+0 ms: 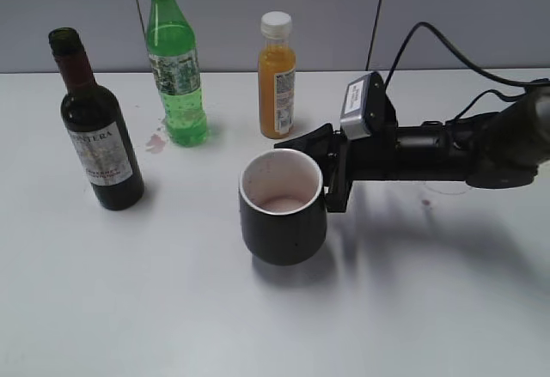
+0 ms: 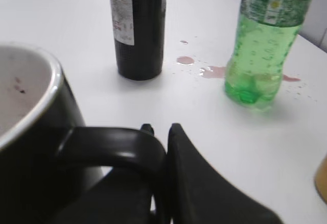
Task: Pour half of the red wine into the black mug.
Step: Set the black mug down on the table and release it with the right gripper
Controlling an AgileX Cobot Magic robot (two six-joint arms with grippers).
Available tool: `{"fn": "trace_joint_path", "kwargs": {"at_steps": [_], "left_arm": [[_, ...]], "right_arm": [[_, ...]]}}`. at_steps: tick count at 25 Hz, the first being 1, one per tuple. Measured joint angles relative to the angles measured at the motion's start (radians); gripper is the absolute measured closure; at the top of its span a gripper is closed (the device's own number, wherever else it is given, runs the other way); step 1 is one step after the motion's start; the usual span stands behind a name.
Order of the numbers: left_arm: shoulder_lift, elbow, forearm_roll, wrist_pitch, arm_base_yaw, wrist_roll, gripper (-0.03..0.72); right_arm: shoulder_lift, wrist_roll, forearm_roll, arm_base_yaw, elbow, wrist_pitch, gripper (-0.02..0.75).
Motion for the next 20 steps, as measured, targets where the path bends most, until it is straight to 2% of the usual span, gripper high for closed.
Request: {"fn": "trace_joint_path", "kwargs": {"at_steps": [7, 20], "left_arm": [[0.000, 0.000, 0.000, 0.000, 0.000, 0.000, 0.171], [0.000, 0.000, 0.000, 0.000, 0.000, 0.000, 0.171]], "right_arm": [[0.088, 0.004, 0.032, 0.055, -0.061, 0.000, 0.693], [0.152, -0.030, 0.090, 0.060, -0.069, 0.004, 0.693]]}}
